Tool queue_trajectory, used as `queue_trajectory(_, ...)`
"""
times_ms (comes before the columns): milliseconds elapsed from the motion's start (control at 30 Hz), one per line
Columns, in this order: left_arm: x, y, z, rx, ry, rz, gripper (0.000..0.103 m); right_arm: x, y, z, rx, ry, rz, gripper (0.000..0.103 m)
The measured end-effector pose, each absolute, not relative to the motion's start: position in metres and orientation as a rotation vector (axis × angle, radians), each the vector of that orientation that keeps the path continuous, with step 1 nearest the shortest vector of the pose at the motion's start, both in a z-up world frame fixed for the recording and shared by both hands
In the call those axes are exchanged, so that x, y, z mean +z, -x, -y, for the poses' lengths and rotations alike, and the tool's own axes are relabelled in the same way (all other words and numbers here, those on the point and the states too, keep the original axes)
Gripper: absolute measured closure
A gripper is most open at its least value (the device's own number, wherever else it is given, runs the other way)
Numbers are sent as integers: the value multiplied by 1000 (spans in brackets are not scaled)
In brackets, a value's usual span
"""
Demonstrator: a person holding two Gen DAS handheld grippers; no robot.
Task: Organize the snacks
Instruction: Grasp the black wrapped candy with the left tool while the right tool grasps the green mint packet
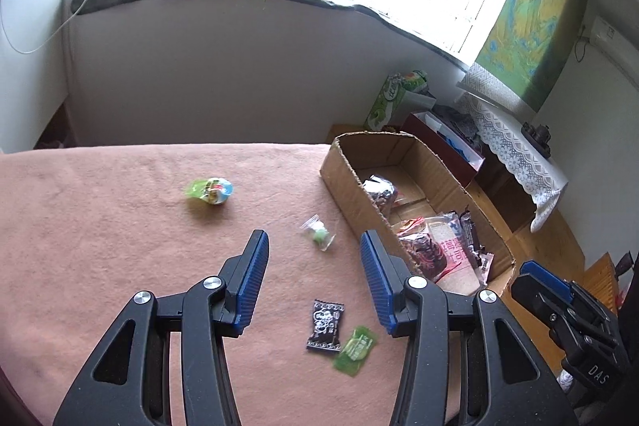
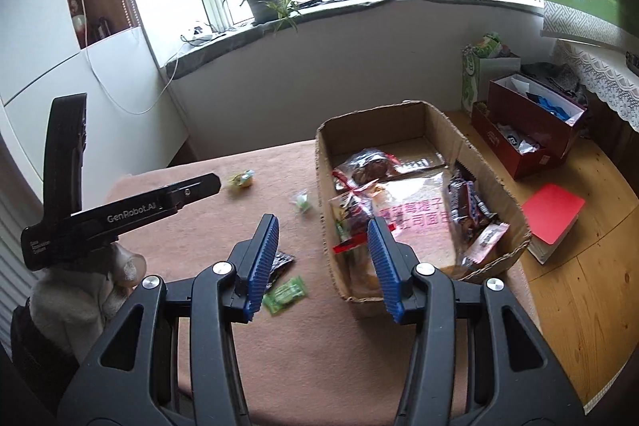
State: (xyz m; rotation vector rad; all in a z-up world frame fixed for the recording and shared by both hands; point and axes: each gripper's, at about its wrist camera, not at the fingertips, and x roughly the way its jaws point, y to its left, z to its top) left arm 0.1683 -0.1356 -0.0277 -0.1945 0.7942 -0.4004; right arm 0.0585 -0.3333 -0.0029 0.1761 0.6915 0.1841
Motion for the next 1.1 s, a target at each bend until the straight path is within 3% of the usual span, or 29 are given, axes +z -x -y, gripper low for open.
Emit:
queue_trajectory(533, -67, -160, 126, -475, 154, -896, 57, -85, -53, 281, 177, -264, -903, 55)
queue_trajectory(833, -86, -169, 153, -562, 54, -970, 57, -115, -73, 284, 134, -346, -958, 67)
queue_trajectory(1100, -102, -179, 168, -585, -3, -1027, 57, -113, -85, 279, 128, -310, -963, 68)
